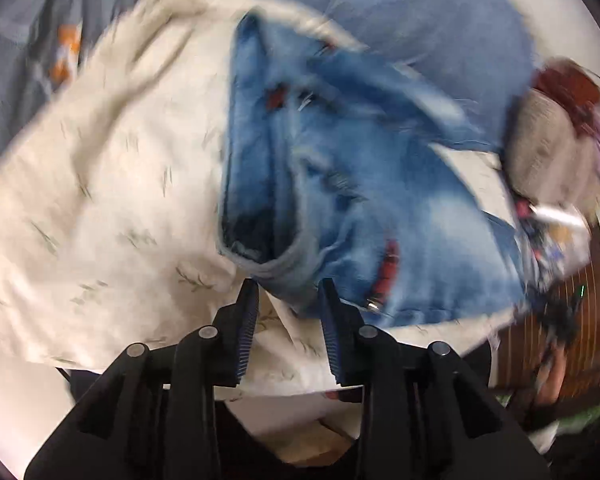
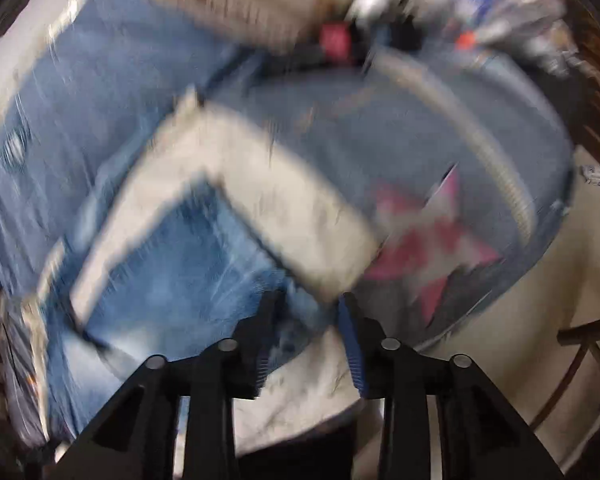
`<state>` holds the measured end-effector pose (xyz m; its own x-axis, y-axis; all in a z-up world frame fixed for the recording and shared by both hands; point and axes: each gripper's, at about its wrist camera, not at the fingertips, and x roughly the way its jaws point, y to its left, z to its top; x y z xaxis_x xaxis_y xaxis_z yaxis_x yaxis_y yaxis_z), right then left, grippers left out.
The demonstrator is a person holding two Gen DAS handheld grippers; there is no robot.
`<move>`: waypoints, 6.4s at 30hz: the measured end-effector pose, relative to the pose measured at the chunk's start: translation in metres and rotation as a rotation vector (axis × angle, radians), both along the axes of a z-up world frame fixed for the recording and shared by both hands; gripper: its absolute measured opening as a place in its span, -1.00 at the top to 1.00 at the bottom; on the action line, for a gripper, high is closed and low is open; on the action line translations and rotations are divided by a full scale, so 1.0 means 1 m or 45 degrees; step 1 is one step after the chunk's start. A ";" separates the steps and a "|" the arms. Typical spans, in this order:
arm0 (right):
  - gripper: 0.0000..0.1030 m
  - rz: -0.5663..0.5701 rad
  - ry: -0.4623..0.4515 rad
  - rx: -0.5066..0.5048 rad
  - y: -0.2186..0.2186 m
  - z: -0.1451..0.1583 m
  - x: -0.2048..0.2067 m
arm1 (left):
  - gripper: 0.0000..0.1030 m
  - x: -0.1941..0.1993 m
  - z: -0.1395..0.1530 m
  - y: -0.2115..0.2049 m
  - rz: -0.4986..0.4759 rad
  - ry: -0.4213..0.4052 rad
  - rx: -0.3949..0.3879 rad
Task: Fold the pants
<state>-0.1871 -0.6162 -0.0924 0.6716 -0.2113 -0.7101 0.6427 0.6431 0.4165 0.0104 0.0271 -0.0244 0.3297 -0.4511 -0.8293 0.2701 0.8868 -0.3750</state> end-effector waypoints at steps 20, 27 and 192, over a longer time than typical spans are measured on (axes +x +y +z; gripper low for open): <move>1.00 0.228 0.108 -0.263 -0.015 0.011 0.109 | 0.78 0.065 -0.020 -0.060 0.045 0.020 0.205; 0.15 0.308 -0.035 0.150 -0.035 -0.032 0.102 | 0.77 0.064 -0.031 -0.056 0.043 0.079 0.148; 0.92 0.046 -0.167 0.300 -0.025 -0.072 0.009 | 0.59 0.020 -0.015 -0.033 0.152 0.239 -0.027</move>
